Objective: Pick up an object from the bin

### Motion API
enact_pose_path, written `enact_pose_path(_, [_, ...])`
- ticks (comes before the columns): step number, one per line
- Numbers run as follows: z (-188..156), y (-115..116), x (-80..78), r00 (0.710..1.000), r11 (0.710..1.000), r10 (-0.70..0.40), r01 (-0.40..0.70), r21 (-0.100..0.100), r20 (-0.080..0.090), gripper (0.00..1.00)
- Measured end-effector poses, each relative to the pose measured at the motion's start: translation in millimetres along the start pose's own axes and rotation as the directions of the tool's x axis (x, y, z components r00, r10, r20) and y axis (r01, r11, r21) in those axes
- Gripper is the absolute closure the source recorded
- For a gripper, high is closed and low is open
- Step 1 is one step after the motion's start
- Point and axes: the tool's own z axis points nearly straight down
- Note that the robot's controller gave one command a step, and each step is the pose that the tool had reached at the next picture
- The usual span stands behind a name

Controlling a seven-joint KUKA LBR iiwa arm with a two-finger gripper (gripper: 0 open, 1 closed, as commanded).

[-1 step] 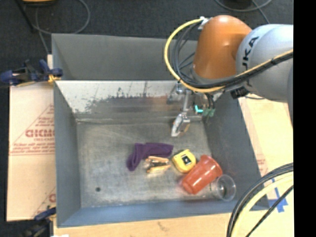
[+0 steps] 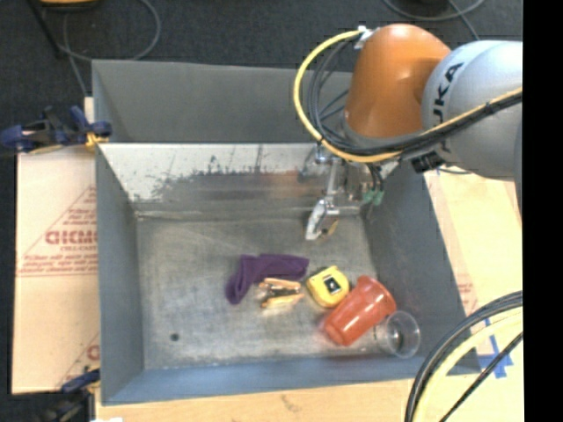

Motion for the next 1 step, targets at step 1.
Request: enact_pose_path(1, [48.6, 22.6, 6.0, 0.993, 0.993, -0.122, 0.122, 0.001, 0.003, 0.00])
